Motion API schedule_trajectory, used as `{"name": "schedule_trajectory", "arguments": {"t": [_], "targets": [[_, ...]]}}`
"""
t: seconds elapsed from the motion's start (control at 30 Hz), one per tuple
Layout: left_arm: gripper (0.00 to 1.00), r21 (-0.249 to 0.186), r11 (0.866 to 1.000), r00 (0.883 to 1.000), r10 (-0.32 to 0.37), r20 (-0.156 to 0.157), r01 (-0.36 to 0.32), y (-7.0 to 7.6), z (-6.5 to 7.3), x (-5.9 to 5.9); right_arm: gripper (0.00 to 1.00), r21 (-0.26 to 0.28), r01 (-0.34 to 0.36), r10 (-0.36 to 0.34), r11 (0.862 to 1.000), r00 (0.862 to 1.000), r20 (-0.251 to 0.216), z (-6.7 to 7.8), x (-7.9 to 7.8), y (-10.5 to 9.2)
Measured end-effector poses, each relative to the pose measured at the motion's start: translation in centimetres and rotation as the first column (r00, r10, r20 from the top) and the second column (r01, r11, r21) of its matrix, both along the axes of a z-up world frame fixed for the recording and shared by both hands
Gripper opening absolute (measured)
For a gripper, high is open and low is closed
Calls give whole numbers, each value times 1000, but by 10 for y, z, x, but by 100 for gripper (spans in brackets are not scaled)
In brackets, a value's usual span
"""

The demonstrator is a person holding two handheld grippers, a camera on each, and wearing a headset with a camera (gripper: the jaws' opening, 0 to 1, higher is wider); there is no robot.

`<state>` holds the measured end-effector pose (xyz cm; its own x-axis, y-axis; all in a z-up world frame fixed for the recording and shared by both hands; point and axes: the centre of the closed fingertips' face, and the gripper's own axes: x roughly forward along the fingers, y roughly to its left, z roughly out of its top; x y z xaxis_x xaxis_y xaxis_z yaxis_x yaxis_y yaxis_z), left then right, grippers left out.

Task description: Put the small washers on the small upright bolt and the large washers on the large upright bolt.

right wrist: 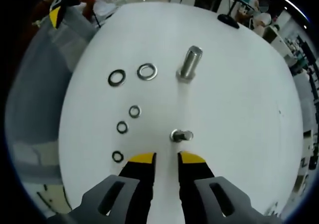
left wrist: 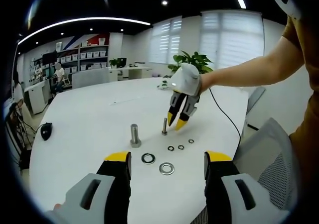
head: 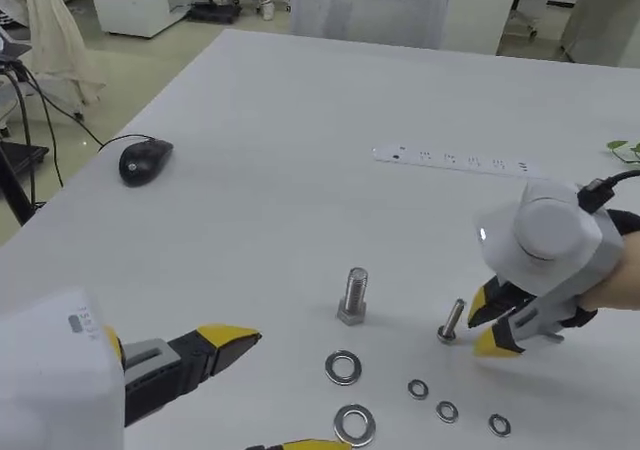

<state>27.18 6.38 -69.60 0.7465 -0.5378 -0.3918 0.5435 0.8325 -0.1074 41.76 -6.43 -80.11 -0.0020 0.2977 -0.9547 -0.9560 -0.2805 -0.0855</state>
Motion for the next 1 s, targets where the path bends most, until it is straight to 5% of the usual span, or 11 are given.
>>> {"name": "schedule_trajectory", "arguments": {"t": [0.6,1.0], "targets": [[60,13,1000,1000,3,7,-3,3,3,-3,18,36,24,-23,999,999,-23,9,-45,-35],[60,-15,1000,1000,7,17,-7,-1,13,-12,18,29,19,-17,999,999,-52,-2,-62,-31]]}}
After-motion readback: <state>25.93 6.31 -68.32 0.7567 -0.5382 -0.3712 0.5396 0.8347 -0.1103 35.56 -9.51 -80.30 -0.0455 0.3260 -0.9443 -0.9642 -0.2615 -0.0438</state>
